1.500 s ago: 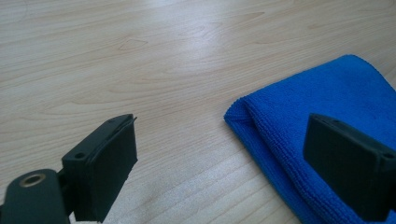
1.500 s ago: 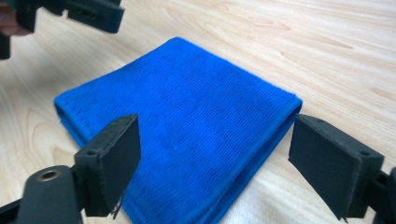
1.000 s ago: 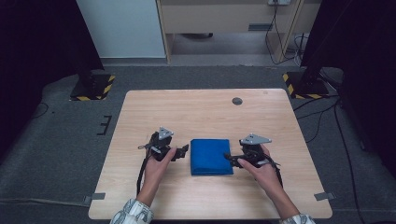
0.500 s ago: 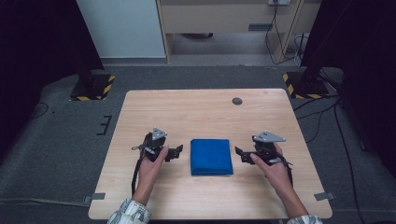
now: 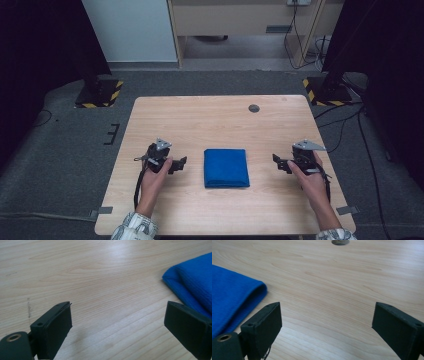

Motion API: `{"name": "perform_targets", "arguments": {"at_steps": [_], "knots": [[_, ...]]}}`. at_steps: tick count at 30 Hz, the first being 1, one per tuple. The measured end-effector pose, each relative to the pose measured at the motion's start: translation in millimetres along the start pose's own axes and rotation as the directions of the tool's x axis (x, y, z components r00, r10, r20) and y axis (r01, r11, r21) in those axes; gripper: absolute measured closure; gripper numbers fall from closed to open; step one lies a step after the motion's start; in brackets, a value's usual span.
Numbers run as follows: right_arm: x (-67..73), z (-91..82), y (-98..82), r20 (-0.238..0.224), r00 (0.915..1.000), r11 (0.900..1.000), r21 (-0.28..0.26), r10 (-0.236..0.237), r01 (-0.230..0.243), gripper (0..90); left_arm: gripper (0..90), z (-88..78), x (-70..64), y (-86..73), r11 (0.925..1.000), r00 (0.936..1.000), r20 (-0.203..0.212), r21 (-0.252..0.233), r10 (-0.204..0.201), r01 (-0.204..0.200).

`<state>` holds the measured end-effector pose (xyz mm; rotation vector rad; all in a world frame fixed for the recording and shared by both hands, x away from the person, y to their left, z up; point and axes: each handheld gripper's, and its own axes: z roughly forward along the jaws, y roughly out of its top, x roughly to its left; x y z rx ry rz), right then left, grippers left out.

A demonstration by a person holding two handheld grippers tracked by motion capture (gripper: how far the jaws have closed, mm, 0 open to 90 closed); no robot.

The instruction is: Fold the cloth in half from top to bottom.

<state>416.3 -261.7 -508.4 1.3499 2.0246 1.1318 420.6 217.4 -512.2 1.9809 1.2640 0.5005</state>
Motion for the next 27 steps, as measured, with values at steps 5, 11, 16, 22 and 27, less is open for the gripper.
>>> {"name": "perform_targets", "arguments": {"at_steps": [5,11,16,22,27], "knots": [[-9.1,6.4,-4.8,0.035,0.9993,0.998,0.056,0.015,-0.017,8.8,6.8,3.8,9.1,-5.8,0.9996,0.9998,-0.019,0.029,-0.001,0.002],[-14.3,14.4,-9.1,0.062,0.9976,0.993,0.115,0.031,-0.038,8.3,6.7,9.7,13.7,-11.1,0.9981,0.9995,-0.032,0.061,-0.006,0.008],[-16.9,20.1,-14.8,0.078,0.9966,0.989,0.146,0.025,-0.036,7.5,5.8,15.6,11.9,-13.8,0.9956,0.9987,-0.041,0.090,0.030,-0.026],[-14.8,24.6,-19.3,0.099,0.9949,0.984,0.177,-0.019,0.001,4.8,2.5,18.5,10.7,-16.4,0.9974,0.9980,-0.053,0.064,0.035,-0.031],[-13.5,24.8,-19.5,0.100,0.9948,0.984,0.179,-0.015,-0.004,4.5,1.6,19.0,10.7,-16.0,0.9972,0.9980,-0.052,0.067,0.036,-0.033]]}}
